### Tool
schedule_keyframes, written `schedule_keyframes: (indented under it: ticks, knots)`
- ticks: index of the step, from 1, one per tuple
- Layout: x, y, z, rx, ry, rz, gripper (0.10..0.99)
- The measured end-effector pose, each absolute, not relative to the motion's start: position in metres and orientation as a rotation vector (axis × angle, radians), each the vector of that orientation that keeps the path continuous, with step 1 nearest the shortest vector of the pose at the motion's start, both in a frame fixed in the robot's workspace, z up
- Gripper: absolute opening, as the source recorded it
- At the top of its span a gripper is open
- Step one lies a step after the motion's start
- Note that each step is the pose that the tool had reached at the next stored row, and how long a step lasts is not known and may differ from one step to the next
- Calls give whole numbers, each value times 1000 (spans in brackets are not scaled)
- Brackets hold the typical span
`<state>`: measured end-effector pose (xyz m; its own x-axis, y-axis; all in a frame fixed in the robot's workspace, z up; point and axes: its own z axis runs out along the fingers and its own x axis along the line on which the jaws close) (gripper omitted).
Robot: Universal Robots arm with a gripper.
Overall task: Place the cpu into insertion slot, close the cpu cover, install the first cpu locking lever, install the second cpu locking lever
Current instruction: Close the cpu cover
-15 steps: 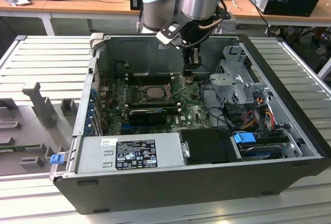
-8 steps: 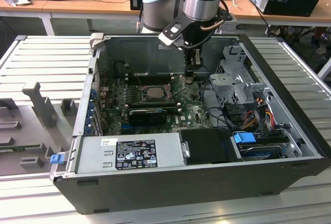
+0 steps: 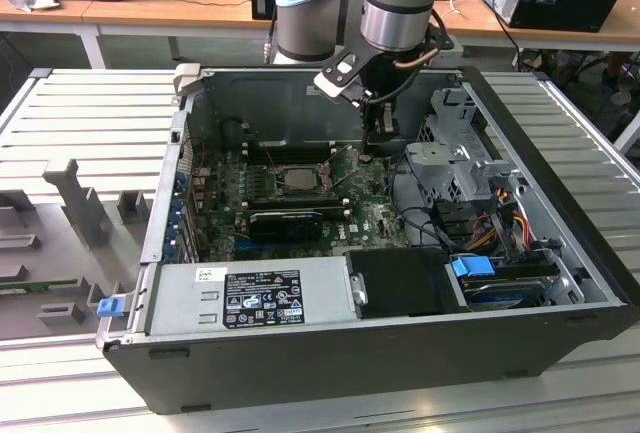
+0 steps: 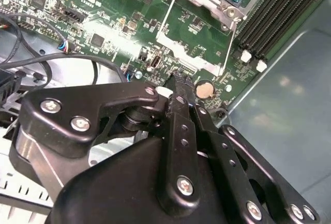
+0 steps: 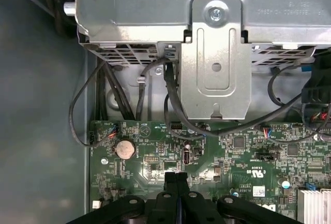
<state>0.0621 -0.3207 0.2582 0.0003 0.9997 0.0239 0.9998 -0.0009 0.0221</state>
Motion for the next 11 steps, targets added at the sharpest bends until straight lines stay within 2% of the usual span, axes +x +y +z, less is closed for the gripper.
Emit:
schedule_keyframes:
  ticks: [11]
  knots:
    - [56,-321,251,-2218,-2223,-51,106]
